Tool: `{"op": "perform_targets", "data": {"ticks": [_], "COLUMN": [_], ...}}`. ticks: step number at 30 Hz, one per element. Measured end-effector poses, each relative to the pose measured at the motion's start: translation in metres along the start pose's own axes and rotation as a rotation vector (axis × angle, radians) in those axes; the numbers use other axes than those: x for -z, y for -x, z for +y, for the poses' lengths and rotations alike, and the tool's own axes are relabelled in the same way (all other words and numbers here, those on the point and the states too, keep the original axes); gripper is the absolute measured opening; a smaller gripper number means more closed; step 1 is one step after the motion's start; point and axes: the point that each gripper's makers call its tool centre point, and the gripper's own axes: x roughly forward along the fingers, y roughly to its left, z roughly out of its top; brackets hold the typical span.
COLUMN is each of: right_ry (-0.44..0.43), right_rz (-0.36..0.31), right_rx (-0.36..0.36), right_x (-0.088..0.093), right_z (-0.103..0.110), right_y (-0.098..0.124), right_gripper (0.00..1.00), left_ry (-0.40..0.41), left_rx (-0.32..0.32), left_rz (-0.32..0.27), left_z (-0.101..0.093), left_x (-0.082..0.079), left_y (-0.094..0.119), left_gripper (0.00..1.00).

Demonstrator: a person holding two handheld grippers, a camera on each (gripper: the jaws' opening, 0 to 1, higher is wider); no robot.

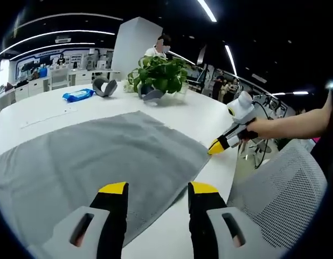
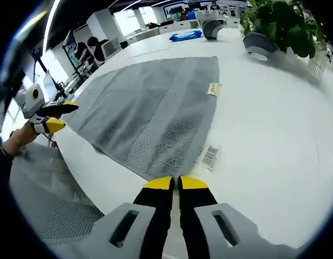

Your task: Fold the towel on the table until its edges align and the towel forms a compact rectangular stack.

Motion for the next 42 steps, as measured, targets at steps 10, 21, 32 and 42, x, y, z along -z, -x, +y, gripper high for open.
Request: {"op": "perform_targets", "data": {"ticks": [10,21,32,42], "right_ry": [0.038,0.112,0.092,0.058], "right_rz": [-0.063,-0.081,-0.135,-0.153], "right_rx": [-0.119,-0.211,-0.303,-0.388], "right_x": [-0.025,-0.048,-0.07,-0.078], "right_z": [0.058,0.109,0.147,0.177], "right_y": [0.007,0.001,0.007,0.008], "right_gripper": [0.01,0.01,0.01,0.01], "left_ry": [-0.115,-0.46,-0.653,-0.813], "left_rx": [0.047,0.051,0.086,0.047], "left_rz": [-0.022,-0.044,-0.109,-0.138], "left_z": [-0.02,-0.042,-0.071,-0.073], "left_x": [-0.008,-0.018,-0.028,-0.035], "left_y": [-0.006,-0.007,-0.007,-0.007], "left_gripper": [0.45,0.43,0.24,0.21]}}
